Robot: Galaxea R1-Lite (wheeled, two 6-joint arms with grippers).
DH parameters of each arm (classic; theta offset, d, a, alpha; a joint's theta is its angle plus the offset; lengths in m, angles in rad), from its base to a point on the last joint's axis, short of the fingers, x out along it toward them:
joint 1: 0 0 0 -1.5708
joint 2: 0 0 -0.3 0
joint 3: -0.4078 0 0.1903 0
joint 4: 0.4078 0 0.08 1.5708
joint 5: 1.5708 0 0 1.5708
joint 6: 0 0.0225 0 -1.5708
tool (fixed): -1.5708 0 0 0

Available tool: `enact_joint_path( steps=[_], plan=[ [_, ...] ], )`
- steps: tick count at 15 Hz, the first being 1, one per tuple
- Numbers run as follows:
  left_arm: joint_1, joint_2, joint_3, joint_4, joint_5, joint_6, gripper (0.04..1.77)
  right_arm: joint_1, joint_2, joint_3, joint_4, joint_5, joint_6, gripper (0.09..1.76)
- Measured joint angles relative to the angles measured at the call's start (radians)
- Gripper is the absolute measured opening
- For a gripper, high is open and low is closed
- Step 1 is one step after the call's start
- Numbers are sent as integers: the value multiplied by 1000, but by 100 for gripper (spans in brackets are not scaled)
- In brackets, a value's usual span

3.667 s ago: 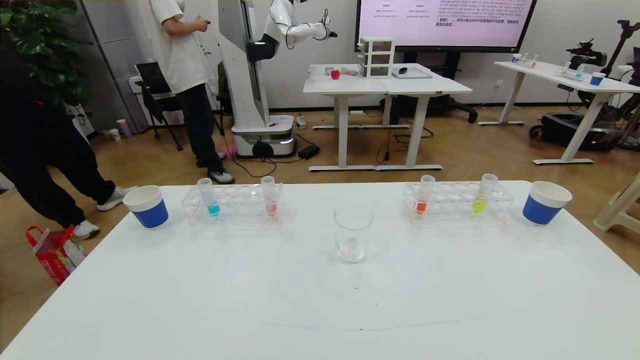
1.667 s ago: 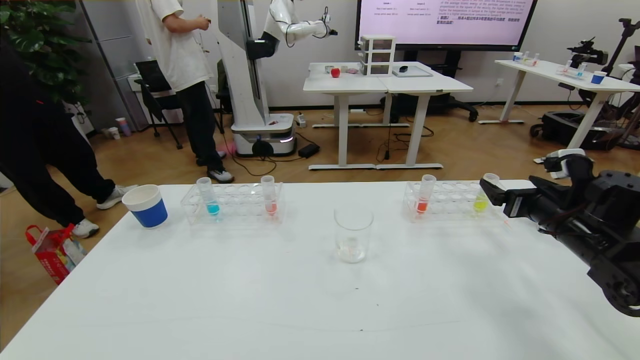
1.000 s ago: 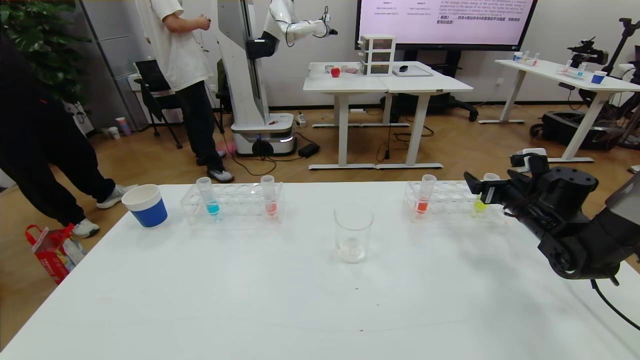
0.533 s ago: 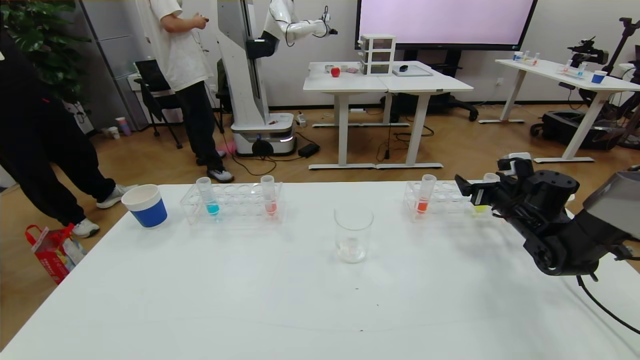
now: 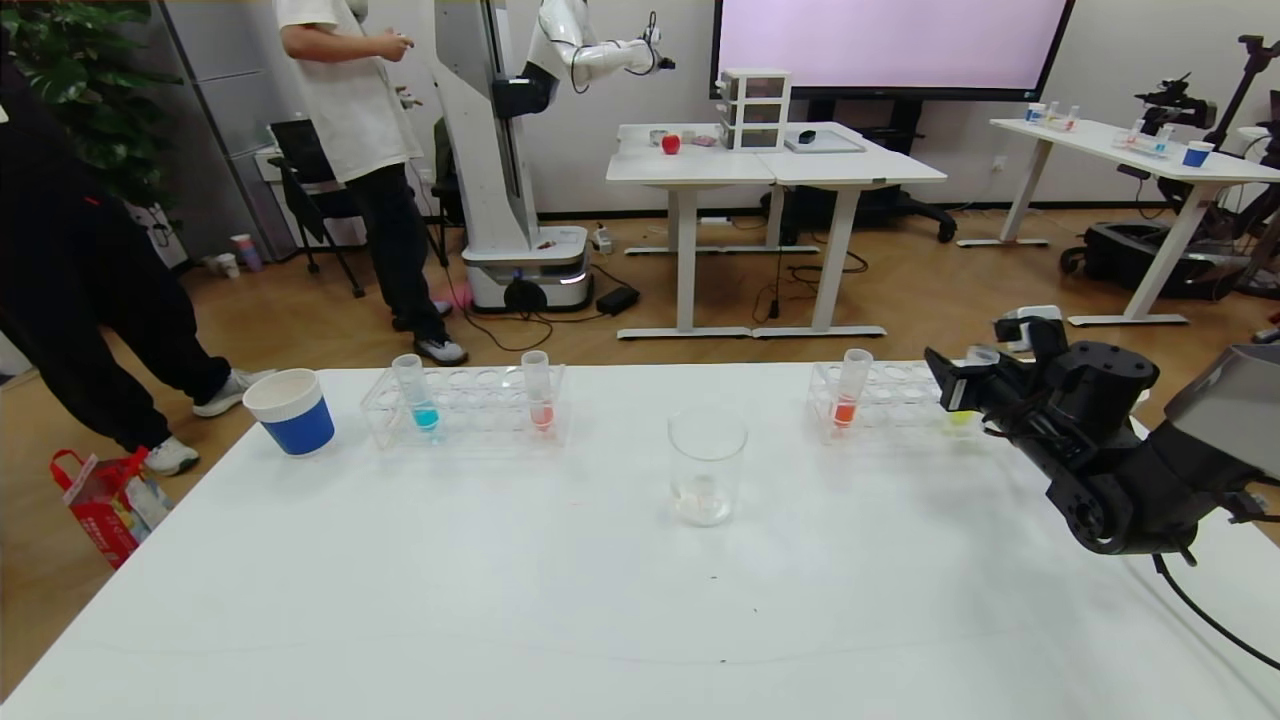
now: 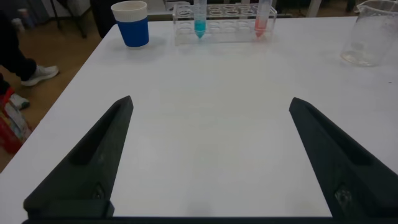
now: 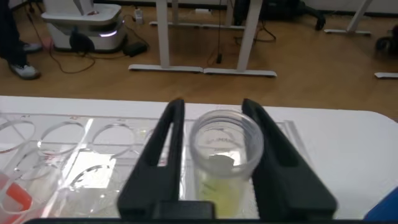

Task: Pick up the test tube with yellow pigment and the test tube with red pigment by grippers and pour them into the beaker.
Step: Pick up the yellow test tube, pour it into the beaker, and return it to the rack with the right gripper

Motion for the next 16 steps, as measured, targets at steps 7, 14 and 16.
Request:
enact_joint_path(
  steps=[7,14,16],
  plan=[
    [0,0,0,0,0,0,175,-6,-10,5,-1,4,0,52],
    [0,0,0,0,0,0,175,-10,-142,-33,150,8,-4,52],
    [-1,0,0,0,0,0,175,-4,-182,-53,179,8,-7,52]
  ],
)
